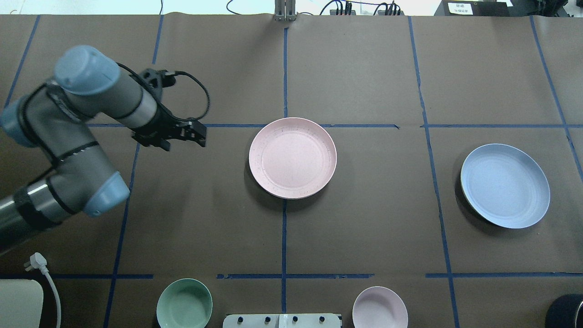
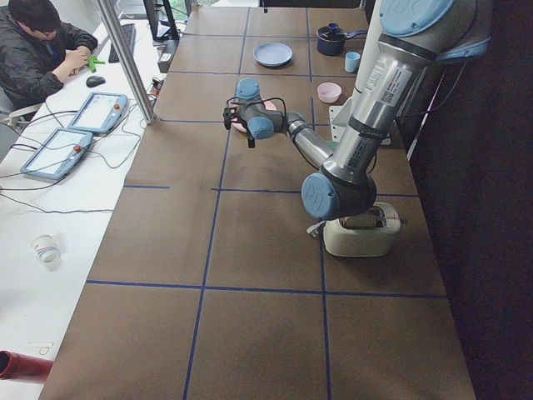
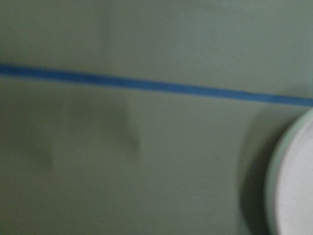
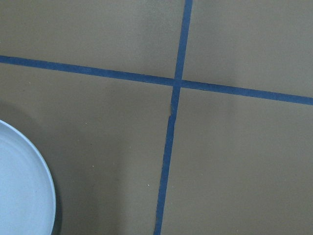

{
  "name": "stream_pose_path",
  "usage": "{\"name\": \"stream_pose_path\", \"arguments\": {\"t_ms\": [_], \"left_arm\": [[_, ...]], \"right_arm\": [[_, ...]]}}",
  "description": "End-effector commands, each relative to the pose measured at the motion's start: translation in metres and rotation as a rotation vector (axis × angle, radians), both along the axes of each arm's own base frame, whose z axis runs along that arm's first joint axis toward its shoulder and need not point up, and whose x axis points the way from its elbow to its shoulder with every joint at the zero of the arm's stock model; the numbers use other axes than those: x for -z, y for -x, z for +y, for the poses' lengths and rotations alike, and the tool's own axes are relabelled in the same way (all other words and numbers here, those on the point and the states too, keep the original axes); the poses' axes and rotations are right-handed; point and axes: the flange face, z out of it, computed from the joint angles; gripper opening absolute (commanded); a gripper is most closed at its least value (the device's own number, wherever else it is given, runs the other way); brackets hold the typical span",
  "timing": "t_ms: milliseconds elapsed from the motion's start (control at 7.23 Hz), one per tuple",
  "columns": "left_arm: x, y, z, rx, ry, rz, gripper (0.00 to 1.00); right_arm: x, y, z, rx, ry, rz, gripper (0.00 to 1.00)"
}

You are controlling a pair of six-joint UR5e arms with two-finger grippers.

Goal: Stack three plates with pink and blue
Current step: 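Release the pink plate and withdraw the left arm, then reach the right gripper to the rim of the light blue plate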

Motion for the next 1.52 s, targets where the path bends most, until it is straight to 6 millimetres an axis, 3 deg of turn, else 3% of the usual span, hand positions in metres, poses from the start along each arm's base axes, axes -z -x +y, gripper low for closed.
{"name": "stream_pose_path", "arguments": {"t_ms": [0, 277, 415, 553, 691, 968, 1106, 1245, 1383], "left_arm": [[-0.084, 0.15, 0.019, -0.154, -0.132, -0.172, 1.0], [-0.178, 0.287, 0.055, -0.204, -0.183, -0.2, 1.0], [-0.233, 0.345, 0.081, -0.166, -0.11, -0.15, 1.0], [-0.265, 0.372, 0.108, -0.13, -0.06, -0.079, 1.0], [-0.273, 0.373, 0.115, -0.124, -0.035, -0.075, 1.0], [-0.273, 0.373, 0.114, -0.124, -0.033, -0.075, 1.0], [-0.272, 0.372, 0.113, -0.124, -0.036, -0.075, 1.0], [-0.272, 0.372, 0.113, -0.124, -0.036, -0.075, 1.0], [-0.272, 0.372, 0.113, -0.124, -0.036, -0.075, 1.0]], "right_arm": [[0.006, 0.002, -0.006, -0.001, -0.009, -0.01, 1.0], [0.008, 0.002, -0.006, -0.001, -0.012, -0.012, 1.0], [0.011, 0.003, -0.006, -0.009, -0.007, -0.025, 1.0], [0.023, 0.012, -0.009, -0.031, 0.015, -0.067, 1.0], [0.039, 0.043, -0.009, -0.047, 0.046, -0.099, 1.0], [0.024, 0.113, 0.017, -0.184, 0.024, -0.162, 1.0], [0.004, 0.149, 0.029, -0.215, 0.033, -0.215, 1.0], [-0.008, 0.173, 0.036, -0.23, 0.023, -0.209, 1.0], [-0.012, 0.183, 0.043, -0.22, 0.041, -0.204, 0.97]]}}
